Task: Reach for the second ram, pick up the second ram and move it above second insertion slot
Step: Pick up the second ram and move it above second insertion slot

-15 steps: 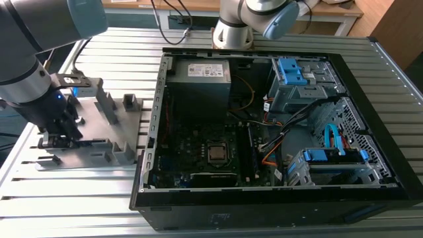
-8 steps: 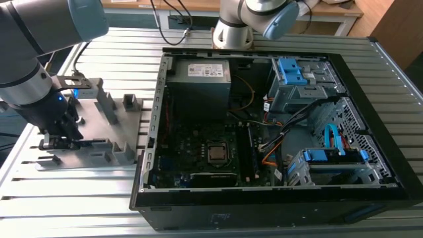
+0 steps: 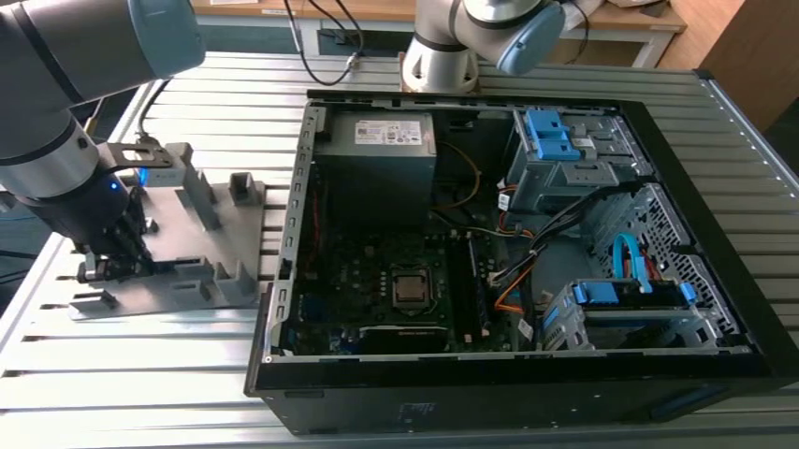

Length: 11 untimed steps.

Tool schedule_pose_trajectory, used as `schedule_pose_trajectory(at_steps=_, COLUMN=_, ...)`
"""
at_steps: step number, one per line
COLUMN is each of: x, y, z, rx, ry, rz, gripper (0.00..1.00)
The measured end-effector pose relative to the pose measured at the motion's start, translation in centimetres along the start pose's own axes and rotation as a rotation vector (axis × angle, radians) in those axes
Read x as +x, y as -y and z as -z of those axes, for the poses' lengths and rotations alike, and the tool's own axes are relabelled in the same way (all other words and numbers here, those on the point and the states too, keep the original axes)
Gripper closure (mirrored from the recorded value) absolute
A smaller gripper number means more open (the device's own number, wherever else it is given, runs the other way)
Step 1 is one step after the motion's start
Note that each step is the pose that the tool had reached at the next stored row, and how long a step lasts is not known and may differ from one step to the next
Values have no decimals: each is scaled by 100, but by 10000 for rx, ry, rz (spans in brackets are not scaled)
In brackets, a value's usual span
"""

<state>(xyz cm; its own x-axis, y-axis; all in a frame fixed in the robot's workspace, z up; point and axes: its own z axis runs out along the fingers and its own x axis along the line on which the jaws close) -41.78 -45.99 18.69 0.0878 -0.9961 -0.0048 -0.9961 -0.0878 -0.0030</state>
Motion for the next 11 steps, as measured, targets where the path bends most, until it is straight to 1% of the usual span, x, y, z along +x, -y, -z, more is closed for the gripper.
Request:
schedule_pose_trajectory(at_steps=2, x=0, y=0, z=0, rx=0, ry=-1, rz=0, gripper=86)
schedule_pose_trajectory(at_steps=11, x=0, y=0, z=-2, rx=0, ry=-1, rz=0, gripper=86)
